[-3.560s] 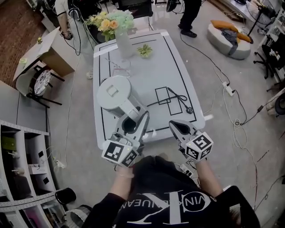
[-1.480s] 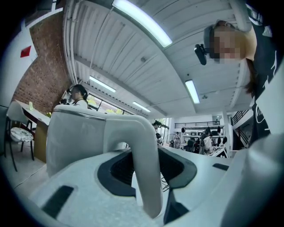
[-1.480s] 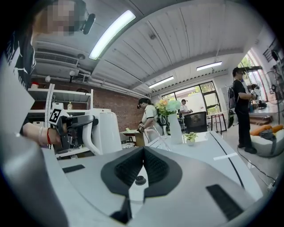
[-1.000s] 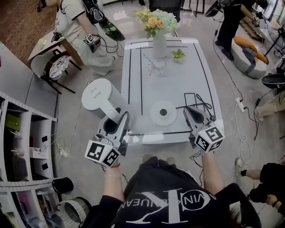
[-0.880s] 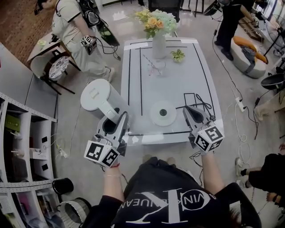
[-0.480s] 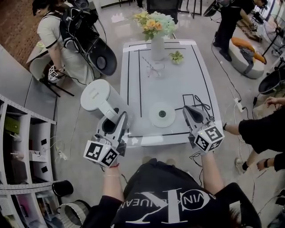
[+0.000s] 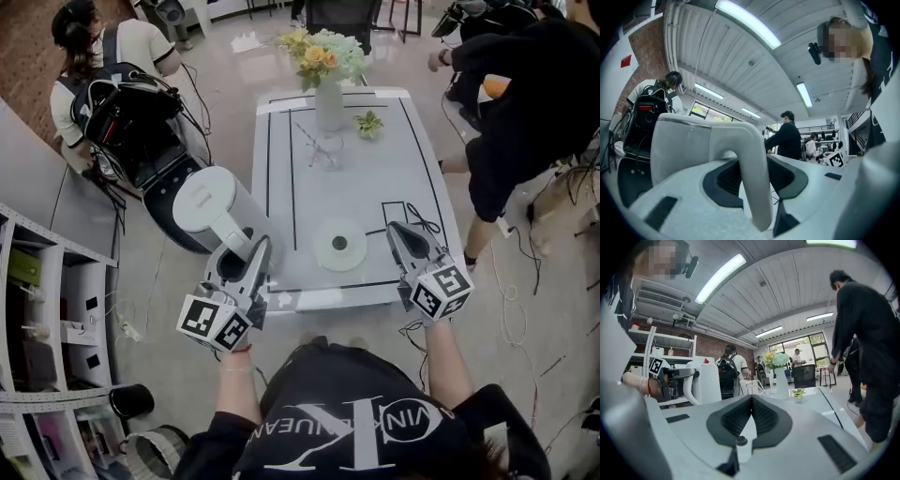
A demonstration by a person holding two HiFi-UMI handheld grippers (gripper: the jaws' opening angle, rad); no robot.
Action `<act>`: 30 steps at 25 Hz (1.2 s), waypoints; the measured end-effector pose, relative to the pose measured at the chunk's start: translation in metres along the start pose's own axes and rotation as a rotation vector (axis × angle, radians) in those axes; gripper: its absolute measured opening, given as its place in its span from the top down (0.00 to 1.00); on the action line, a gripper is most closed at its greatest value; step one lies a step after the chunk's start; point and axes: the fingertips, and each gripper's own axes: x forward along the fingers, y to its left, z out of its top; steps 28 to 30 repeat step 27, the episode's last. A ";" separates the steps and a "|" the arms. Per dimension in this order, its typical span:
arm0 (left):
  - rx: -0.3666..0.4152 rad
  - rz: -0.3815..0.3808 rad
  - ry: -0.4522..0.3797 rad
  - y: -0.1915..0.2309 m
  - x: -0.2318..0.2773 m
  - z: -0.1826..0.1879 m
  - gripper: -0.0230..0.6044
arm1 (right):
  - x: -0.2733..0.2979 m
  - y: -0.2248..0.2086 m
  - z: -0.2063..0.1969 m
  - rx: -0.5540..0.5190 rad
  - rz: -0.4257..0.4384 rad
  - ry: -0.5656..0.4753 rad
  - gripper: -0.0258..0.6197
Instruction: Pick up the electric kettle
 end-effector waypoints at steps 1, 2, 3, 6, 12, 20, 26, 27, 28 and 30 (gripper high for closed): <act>-0.002 -0.002 0.000 0.000 0.000 0.000 0.75 | 0.000 0.000 0.001 -0.002 -0.002 -0.001 0.96; -0.005 -0.004 -0.001 0.000 0.000 0.000 0.75 | -0.001 -0.001 0.002 -0.004 -0.004 -0.002 0.96; -0.007 -0.007 -0.002 -0.001 0.000 0.000 0.75 | -0.001 -0.001 0.002 -0.005 -0.005 -0.003 0.96; -0.009 -0.014 -0.003 -0.002 0.001 0.001 0.75 | -0.001 -0.001 0.003 -0.005 -0.005 -0.004 0.96; -0.008 -0.025 0.000 -0.003 0.001 0.002 0.75 | -0.001 0.002 0.002 -0.003 -0.001 -0.001 0.96; -0.003 -0.028 0.005 -0.003 0.002 0.003 0.75 | -0.001 0.001 0.003 0.000 -0.002 -0.003 0.96; -0.001 -0.034 0.006 -0.005 0.002 0.004 0.75 | -0.001 0.002 0.001 0.003 0.000 0.001 0.96; -0.001 -0.035 0.006 -0.005 0.002 0.004 0.75 | -0.001 0.003 0.001 0.004 0.000 0.001 0.96; -0.001 -0.035 0.006 -0.005 0.002 0.004 0.75 | -0.001 0.003 0.001 0.004 0.000 0.001 0.96; -0.001 -0.035 0.006 -0.005 0.002 0.004 0.75 | -0.001 0.003 0.001 0.004 0.000 0.001 0.96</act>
